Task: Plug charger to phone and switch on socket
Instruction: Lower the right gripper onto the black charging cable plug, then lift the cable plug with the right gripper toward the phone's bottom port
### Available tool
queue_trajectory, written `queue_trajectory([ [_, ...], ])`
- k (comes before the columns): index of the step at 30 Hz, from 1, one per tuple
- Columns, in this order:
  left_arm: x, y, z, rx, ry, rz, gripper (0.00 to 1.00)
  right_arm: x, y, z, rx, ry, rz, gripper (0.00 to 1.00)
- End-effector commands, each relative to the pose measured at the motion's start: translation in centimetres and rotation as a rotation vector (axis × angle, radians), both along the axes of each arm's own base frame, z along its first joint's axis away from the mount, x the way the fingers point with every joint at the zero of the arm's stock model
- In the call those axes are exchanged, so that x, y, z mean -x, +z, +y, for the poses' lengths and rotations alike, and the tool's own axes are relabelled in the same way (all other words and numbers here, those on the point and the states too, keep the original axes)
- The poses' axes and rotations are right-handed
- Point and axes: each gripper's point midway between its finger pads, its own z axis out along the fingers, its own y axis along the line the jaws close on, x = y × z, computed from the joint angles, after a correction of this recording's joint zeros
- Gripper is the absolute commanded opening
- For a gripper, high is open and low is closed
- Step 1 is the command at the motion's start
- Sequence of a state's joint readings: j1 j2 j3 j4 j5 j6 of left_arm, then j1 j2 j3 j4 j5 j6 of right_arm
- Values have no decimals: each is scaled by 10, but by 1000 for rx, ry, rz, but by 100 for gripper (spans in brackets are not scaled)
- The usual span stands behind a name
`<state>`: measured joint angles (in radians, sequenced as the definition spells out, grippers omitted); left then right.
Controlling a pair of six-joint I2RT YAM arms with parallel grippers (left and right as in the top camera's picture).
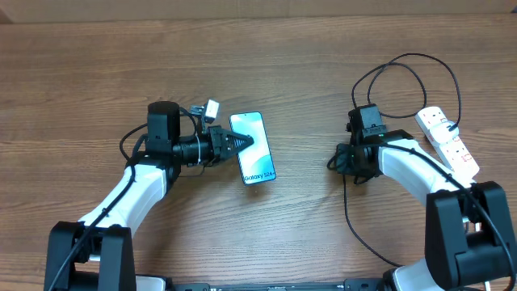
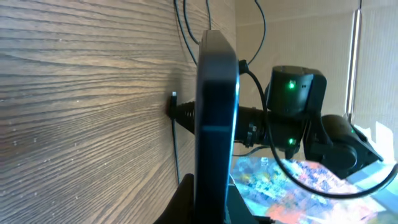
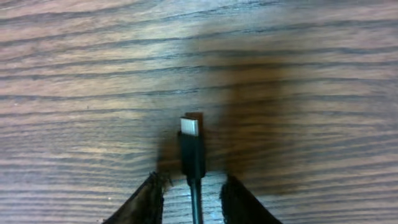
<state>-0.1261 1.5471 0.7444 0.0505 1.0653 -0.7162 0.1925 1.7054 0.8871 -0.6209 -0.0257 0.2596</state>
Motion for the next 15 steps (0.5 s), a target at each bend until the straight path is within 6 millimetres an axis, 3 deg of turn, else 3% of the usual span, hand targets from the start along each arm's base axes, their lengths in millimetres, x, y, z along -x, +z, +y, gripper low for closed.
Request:
queue_trajectory([
  [1,-1,6,1,30,1,21,4,40,-41,0,66,47,142,34],
  [5,-1,7,0,35,1,30,4,37,-41,-4,115,54,125,22],
  [8,0,7,0,37,-2,30,4,39,-41,-2,104,56,132,4],
  [11,0,7,0,37,-2,30,4,40,-41,4,69,64,139,4],
  [15,0,7,0,37,-2,29,4,36,-32,30,-59,184,142,4],
])
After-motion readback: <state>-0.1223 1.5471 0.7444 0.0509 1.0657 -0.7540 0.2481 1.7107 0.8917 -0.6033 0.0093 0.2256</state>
